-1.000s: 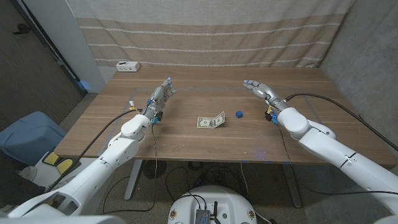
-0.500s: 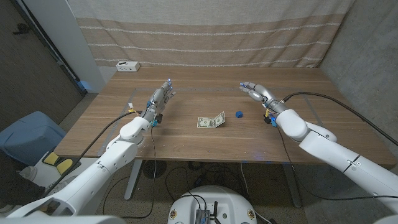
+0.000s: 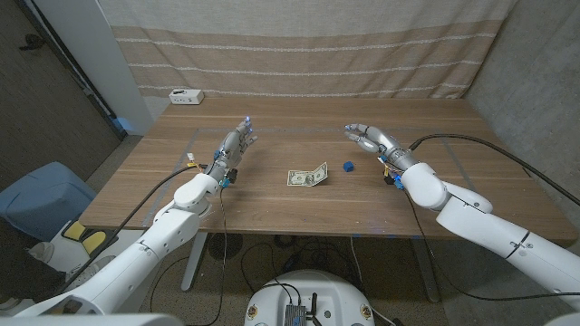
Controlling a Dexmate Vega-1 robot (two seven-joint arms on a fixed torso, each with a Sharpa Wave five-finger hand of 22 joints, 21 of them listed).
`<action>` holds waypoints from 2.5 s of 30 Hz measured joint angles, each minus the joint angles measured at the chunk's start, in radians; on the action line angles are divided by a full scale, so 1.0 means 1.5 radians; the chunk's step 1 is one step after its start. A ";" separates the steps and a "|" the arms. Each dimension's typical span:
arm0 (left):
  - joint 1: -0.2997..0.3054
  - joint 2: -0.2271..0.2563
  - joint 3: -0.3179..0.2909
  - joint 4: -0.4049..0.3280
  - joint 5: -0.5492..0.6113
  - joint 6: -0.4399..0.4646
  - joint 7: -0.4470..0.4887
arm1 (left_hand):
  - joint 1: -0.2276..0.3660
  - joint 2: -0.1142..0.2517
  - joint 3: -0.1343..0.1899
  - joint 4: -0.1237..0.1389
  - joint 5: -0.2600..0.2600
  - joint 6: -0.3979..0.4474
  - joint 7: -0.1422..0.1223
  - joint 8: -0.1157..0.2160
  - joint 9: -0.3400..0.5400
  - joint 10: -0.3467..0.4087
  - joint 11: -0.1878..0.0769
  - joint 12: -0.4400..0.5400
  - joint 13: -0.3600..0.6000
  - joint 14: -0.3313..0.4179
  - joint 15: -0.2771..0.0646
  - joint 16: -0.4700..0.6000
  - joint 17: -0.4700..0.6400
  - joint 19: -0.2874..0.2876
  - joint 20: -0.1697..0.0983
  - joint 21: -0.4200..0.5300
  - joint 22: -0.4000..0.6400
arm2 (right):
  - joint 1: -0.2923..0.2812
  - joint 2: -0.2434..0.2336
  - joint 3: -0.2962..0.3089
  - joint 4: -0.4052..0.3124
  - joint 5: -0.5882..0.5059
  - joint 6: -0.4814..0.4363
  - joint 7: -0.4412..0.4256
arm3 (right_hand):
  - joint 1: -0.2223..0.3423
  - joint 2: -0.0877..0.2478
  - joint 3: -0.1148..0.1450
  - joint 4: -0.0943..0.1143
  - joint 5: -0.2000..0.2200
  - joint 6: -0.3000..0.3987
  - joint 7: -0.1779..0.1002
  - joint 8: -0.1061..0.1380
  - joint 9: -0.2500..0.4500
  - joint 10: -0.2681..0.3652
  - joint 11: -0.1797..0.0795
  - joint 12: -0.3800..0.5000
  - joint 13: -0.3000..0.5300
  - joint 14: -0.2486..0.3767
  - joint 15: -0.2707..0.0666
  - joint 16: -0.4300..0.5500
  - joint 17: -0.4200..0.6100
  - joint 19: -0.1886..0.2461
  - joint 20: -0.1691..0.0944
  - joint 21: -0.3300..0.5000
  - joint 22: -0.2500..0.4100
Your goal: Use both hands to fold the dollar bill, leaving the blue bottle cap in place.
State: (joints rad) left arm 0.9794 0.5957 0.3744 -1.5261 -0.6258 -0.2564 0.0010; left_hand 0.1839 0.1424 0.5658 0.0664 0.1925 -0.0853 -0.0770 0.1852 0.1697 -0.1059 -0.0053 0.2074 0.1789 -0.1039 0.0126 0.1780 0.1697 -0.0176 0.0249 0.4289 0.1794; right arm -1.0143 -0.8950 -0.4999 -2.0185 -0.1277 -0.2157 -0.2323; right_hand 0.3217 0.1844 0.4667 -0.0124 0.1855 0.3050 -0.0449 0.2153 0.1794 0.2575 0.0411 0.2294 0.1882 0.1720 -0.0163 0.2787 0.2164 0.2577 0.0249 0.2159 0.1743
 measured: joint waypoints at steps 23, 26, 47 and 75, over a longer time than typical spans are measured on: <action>0.018 0.004 -0.003 -0.013 -0.003 -0.009 0.000 | 0.000 0.000 -0.001 0.001 0.000 0.004 0.004 0.000 0.000 0.004 0.004 0.000 0.000 0.004 0.003 0.000 0.000 0.004 0.004 -0.004 0.000 | 0.010 -0.014 -0.038 -0.055 -0.105 -0.069 0.060 | 0.011 0.002 0.004 -0.004 0.000 0.018 -0.002 0.000 0.000 0.011 -0.003 0.000 0.000 0.007 -0.007 0.000 0.000 0.005 -0.005 0.000 0.000; 0.019 0.004 -0.003 -0.013 -0.003 -0.010 -0.001 | 0.000 0.000 -0.001 0.001 0.000 0.004 0.004 0.000 0.000 0.004 0.004 0.000 0.000 0.004 0.003 0.000 0.000 0.005 0.005 -0.005 0.000 | 0.013 -0.014 -0.045 -0.061 -0.118 -0.077 0.068 | 0.010 0.002 0.007 -0.002 0.000 0.022 -0.006 0.000 0.000 0.011 -0.003 0.000 0.000 0.007 -0.007 0.000 0.003 0.005 -0.005 0.000 0.000; 0.027 0.008 -0.005 -0.016 -0.006 -0.015 -0.007 | 0.000 0.000 -0.001 0.001 0.000 0.004 0.004 0.000 0.000 0.005 0.002 0.000 0.000 0.004 0.003 0.000 0.000 0.005 0.005 -0.007 0.000 | 0.027 -0.002 -0.081 -0.068 -0.177 -0.096 0.115 | 0.024 0.001 0.013 -0.007 0.000 0.027 -0.011 -0.004 0.000 0.008 -0.011 -0.004 0.000 0.007 -0.012 0.000 0.001 0.008 -0.008 0.000 0.000; 0.033 0.013 0.000 -0.022 -0.008 -0.018 -0.022 | 0.000 0.000 -0.001 0.001 0.000 0.003 0.004 0.000 0.000 0.005 0.002 0.000 0.000 0.007 0.000 0.000 0.000 0.005 0.005 -0.012 0.000 | 0.016 0.004 -0.112 -0.092 -0.231 -0.116 0.161 | 0.024 0.001 0.013 -0.007 0.000 0.029 -0.008 -0.008 0.000 0.011 -0.013 -0.008 0.000 0.007 -0.012 0.000 0.003 0.008 -0.008 0.000 0.000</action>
State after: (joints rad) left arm 1.0292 0.6150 0.3747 -1.5596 -0.6371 -0.2833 -0.0325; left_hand 0.1840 0.1424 0.5647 0.0674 0.1919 -0.0800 -0.0717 0.1852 0.1697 -0.0986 -0.0020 0.2074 0.1788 -0.0932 0.0123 0.1780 0.1697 -0.0104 0.0320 0.4102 0.1790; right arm -0.9905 -0.8889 -0.6672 -2.1560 -0.4744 -0.3902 0.0094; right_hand 0.3571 0.1859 0.4859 -0.0233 0.1855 0.3484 -0.0572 0.2033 0.1792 0.2733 0.0212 0.2176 0.1882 0.1820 -0.0340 0.2787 0.2210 0.2700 0.0125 0.2158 0.1742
